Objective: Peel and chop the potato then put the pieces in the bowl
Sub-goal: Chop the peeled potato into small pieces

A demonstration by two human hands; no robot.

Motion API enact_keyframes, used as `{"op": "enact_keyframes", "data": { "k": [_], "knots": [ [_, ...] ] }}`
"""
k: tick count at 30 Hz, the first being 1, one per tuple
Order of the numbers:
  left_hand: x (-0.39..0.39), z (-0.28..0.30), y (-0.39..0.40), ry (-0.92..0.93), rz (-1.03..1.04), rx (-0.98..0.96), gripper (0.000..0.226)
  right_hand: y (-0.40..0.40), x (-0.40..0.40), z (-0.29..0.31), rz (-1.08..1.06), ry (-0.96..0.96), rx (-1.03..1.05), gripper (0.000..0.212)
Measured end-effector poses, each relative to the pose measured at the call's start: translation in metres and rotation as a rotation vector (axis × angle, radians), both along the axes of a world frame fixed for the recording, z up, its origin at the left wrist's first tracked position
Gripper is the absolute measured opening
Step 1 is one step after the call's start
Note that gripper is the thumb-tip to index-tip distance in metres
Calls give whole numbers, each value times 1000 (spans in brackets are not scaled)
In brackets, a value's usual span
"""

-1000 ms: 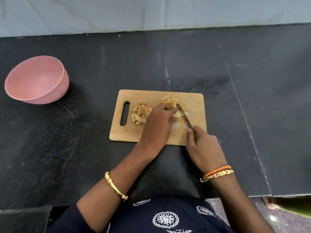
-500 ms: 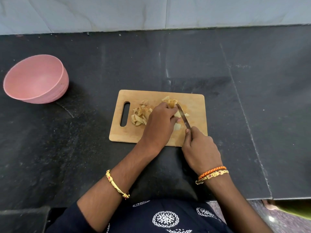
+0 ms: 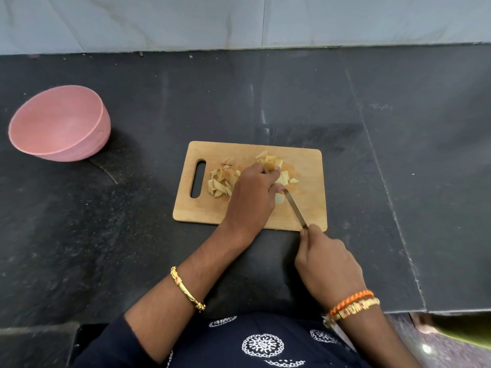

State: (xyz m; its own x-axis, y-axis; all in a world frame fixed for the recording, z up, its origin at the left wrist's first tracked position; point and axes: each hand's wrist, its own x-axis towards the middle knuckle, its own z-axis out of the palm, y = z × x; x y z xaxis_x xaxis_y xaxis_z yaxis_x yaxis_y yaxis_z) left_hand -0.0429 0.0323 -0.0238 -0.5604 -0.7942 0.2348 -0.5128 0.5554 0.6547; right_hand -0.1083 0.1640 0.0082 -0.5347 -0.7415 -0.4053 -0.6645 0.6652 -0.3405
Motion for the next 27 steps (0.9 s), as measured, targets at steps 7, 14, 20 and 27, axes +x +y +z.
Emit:
{"op": "enact_keyframes", "data": {
  "k": [7, 14, 20, 27],
  "knots": [
    [5, 3, -1, 125, 85, 122, 24, -31, -22, -3, -33, -55, -248, 30],
    [8, 4, -3, 166, 111, 164, 21, -49, -23, -15, 36, -12, -218, 26],
    [7, 2, -2, 126, 96, 111, 22, -47, -20, -16, 39, -29, -246, 30],
    [11, 2, -3, 74, 11, 72, 15, -53, -18, -15, 62, -26, -214, 29]
  ]
}}
